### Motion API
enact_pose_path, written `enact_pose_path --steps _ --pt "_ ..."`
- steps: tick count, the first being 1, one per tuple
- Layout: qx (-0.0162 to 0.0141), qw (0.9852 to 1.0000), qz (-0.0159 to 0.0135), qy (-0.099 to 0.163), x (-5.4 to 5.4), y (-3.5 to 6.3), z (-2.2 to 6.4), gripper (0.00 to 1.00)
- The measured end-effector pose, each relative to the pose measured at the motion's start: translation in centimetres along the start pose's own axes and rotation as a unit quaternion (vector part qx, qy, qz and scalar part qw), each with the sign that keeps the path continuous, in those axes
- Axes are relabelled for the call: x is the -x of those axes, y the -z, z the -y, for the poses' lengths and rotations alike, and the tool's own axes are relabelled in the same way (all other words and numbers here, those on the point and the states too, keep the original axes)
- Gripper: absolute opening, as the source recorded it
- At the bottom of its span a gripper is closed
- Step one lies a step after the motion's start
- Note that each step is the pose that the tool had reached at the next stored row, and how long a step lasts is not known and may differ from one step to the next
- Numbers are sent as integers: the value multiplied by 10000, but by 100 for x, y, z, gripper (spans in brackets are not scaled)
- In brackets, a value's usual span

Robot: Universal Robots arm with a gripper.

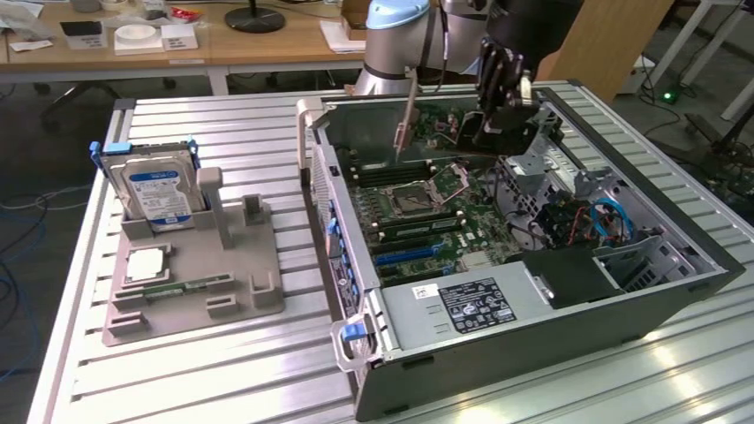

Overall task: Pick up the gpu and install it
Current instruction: 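Insert the gpu into the slot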

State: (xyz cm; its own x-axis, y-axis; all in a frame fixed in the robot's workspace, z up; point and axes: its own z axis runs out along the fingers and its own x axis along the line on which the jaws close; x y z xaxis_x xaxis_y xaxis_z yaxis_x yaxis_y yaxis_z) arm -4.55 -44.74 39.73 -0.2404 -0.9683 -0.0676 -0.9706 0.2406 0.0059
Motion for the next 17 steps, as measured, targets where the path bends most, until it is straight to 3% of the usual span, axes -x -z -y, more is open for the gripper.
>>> enact_pose_path --steps 9,17 --pt "6 9988 4 486 -8 -7 2 27" --pt "14 9958 7 913 -14 -11 3 27"
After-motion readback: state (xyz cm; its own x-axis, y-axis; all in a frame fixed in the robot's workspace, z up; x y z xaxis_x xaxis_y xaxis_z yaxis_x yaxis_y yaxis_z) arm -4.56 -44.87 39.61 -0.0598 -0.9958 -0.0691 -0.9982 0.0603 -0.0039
